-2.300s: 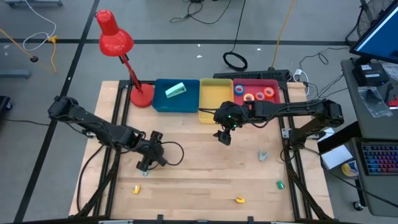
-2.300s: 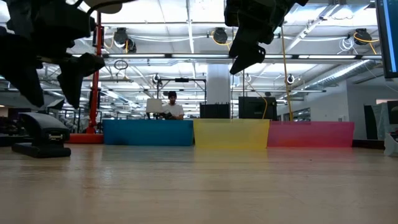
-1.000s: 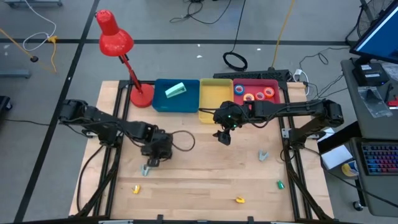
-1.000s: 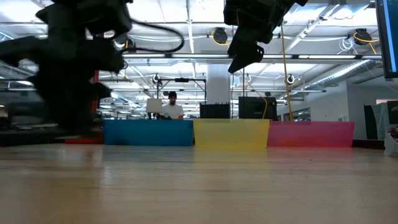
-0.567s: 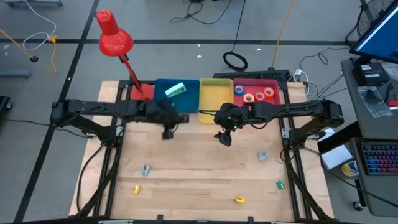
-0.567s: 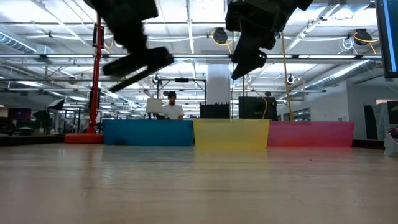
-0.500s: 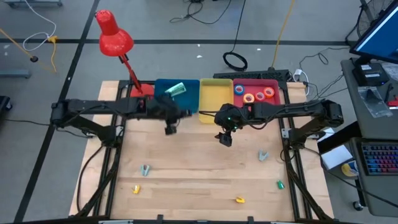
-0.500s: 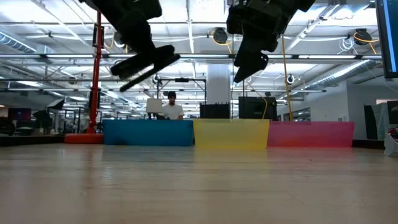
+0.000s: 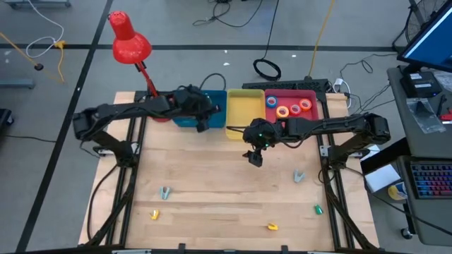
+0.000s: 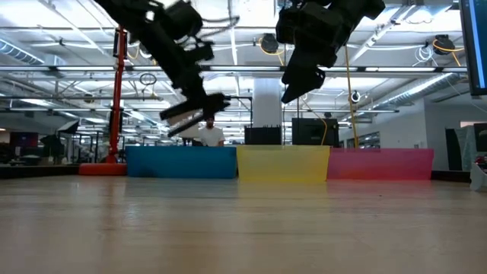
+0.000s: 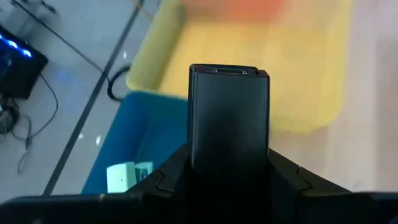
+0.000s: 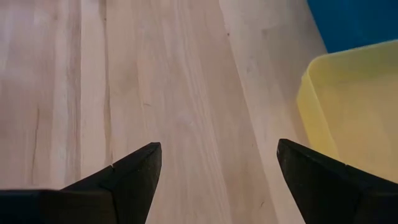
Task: Pick and place Stapler, Stapler remover, tape
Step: Put the large black stapler into the blue bin, then put the left small yellow stapler into the blue bin
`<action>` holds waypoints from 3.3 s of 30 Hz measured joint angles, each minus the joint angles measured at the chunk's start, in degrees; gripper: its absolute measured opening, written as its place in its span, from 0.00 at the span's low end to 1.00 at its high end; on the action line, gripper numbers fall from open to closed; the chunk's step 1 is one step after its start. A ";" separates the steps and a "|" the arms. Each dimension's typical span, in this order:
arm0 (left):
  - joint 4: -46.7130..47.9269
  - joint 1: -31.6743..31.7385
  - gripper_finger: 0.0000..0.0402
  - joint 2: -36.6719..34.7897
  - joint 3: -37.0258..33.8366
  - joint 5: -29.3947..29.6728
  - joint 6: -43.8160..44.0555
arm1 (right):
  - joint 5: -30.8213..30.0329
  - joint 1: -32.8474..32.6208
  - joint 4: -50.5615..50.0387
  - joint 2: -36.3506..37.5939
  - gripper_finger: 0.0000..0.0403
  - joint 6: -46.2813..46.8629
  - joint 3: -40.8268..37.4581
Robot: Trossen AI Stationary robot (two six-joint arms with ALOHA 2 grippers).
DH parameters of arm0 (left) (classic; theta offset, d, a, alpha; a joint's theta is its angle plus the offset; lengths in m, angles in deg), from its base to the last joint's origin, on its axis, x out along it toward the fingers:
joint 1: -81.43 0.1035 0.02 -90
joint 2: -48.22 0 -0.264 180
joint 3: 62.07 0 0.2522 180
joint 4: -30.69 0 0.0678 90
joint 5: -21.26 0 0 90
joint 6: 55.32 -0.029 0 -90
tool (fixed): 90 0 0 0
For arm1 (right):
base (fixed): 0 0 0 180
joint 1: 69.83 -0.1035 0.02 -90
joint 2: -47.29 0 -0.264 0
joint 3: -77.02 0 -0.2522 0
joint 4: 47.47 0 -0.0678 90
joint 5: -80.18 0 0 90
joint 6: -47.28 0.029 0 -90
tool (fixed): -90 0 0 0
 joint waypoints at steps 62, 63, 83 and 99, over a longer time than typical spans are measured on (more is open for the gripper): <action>21.72 12.73 0.50 29.54 22.66 -7.42 -6.43 | -1.85 0.15 11.60 0.42 0.77 -10.66 0.02; 21.58 12.73 0.50 29.54 22.66 -7.37 -6.43 | -1.83 0.15 11.53 0.42 0.77 -10.66 0.02; 54.59 -0.26 0.50 -0.68 23.91 -2.35 22.74 | -1.77 0.15 11.15 0.42 0.77 -9.30 0.04; 63.50 -44.21 0.50 -13.44 23.70 8.11 66.55 | -1.44 -0.05 12.68 0.94 0.77 -4.64 0.04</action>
